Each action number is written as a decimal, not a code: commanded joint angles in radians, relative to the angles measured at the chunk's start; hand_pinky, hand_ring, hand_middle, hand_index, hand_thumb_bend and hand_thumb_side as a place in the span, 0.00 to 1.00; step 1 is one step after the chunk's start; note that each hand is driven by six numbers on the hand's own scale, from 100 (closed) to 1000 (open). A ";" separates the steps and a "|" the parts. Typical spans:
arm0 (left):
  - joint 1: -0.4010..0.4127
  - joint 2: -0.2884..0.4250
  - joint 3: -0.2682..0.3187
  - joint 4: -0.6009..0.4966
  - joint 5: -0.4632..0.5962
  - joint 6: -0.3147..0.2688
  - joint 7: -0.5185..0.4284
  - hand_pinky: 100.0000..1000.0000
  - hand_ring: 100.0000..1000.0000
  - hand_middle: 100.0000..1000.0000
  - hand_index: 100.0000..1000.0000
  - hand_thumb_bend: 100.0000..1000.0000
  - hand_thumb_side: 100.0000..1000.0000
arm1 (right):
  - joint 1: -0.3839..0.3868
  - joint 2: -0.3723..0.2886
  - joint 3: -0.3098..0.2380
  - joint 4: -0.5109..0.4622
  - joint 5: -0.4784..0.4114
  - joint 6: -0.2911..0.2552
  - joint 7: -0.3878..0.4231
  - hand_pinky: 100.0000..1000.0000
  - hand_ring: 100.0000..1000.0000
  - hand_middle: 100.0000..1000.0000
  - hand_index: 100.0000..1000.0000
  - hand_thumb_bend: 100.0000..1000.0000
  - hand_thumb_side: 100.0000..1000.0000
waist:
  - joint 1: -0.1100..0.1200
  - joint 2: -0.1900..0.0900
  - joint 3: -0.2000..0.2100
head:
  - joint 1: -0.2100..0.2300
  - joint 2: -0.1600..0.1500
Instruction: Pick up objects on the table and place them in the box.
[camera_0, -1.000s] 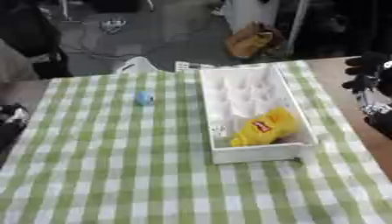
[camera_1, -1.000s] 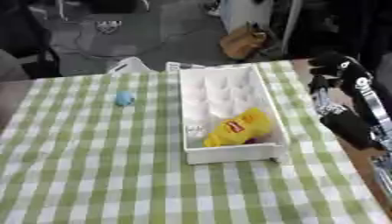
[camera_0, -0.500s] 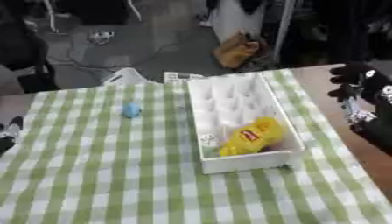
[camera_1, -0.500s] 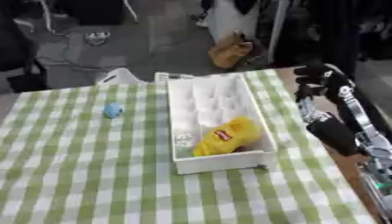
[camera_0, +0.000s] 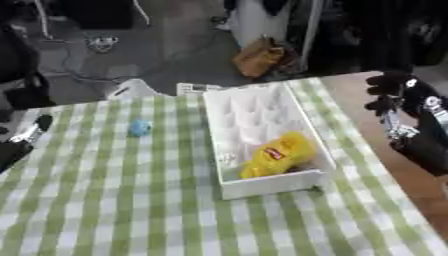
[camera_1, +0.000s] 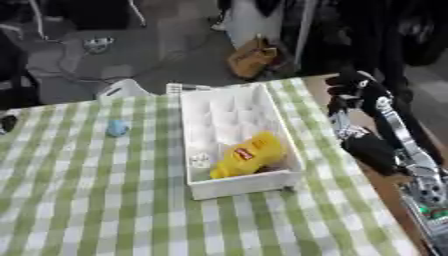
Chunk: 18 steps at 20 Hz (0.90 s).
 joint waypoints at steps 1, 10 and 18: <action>-0.055 0.023 -0.008 0.038 -0.058 -0.002 -0.055 0.68 0.71 0.71 0.84 0.78 0.64 | -0.010 -0.030 -0.006 -0.020 -0.005 0.000 0.001 0.69 0.80 0.77 0.93 0.00 0.49 | -0.015 -0.070 0.000 | -0.004 0.008; -0.244 -0.034 -0.005 0.229 -0.213 0.031 -0.204 0.67 0.69 0.62 0.78 0.75 0.51 | -0.017 -0.025 0.004 -0.013 -0.002 -0.001 0.011 0.69 0.80 0.77 0.93 0.00 0.50 | 0.007 -0.060 -0.050 | 0.013 0.040; -0.354 -0.073 0.032 0.379 -0.335 0.003 -0.215 0.68 0.71 0.63 0.78 0.70 0.46 | -0.020 -0.024 0.008 -0.011 0.003 -0.002 0.013 0.69 0.80 0.77 0.93 0.00 0.51 | 0.024 -0.043 -0.075 | 0.010 0.053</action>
